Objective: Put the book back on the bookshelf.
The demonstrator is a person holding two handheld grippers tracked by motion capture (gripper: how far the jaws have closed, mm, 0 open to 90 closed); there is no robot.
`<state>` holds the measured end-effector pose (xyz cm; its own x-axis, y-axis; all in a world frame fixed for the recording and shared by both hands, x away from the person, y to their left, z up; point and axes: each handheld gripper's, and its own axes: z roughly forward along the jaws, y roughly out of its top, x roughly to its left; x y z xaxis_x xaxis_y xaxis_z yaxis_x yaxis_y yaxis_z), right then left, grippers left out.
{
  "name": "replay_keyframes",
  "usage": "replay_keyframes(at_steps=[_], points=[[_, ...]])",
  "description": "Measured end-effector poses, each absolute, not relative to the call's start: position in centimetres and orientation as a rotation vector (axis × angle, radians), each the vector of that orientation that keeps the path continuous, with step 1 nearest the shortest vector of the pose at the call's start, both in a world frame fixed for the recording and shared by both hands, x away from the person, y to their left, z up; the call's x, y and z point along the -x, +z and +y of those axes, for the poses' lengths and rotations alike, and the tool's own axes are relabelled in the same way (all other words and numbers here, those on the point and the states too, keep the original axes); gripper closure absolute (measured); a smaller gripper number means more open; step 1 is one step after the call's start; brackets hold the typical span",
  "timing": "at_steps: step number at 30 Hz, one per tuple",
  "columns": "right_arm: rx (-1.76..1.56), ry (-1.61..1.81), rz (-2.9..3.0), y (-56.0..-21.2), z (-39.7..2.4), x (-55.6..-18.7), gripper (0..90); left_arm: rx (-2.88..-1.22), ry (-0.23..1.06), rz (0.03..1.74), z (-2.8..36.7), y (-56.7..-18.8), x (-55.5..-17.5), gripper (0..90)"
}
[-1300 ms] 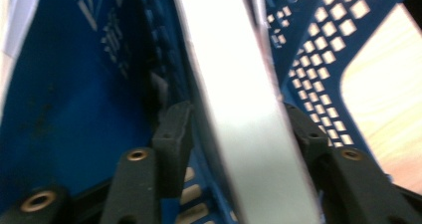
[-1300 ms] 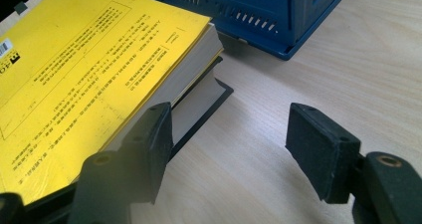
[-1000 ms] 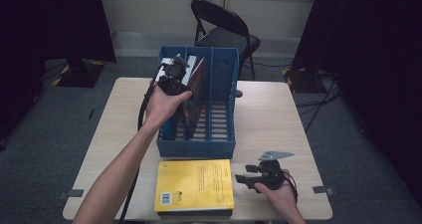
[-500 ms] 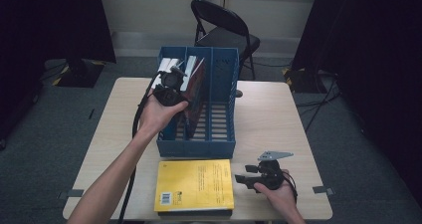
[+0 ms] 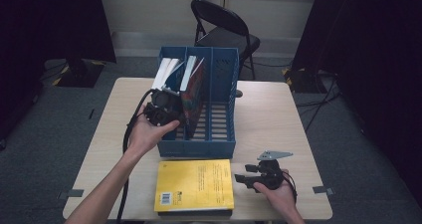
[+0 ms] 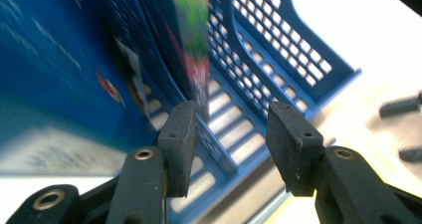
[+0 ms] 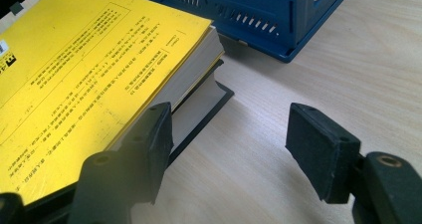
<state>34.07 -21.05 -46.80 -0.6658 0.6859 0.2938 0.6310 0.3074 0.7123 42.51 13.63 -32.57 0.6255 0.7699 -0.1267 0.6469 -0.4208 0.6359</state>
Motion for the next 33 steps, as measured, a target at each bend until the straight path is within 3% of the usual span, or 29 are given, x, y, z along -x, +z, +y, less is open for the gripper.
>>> replay_keyframes(at_steps=[2, 5, 17, 20, 22, 27, 33], points=[[-1.255, 1.306, 2.485, -46.8, -21.0, -34.1, 34.5, -2.196, 0.308, 1.09, 13.8, -33.6, -41.5, 60.5], [-1.251, 1.302, 2.494, -46.8, -20.8, -34.1, 34.7, -2.191, 0.22, 1.059, 14.2, -34.9, -40.4, 60.4], [-1.196, 1.365, 2.469, -45.9, -20.2, -33.6, 41.1, -2.241, 0.157, 0.987, 16.0, -39.8, -37.2, 59.0], [-1.173, 1.392, 2.483, -45.4, -19.7, -33.4, 44.1, -2.293, 0.226, 0.97, 16.4, -40.9, -35.9, 57.0], [-1.147, 1.404, 2.493, -45.2, -19.3, -33.2, 46.4, -2.249, 0.167, 0.984, 17.2, -41.7, -35.1, 57.1], [-1.101, 1.383, 2.547, -45.3, -18.0, -33.0, 53.3, -2.21, 0.187, 0.958, 18.3, -43.0, -34.2, 55.5], [-1.105, 1.324, 2.549, -45.3, -17.2, -32.8, 54.0, -2.165, 0.246, 0.894, 17.8, -43.9, -34.3, 50.2]])
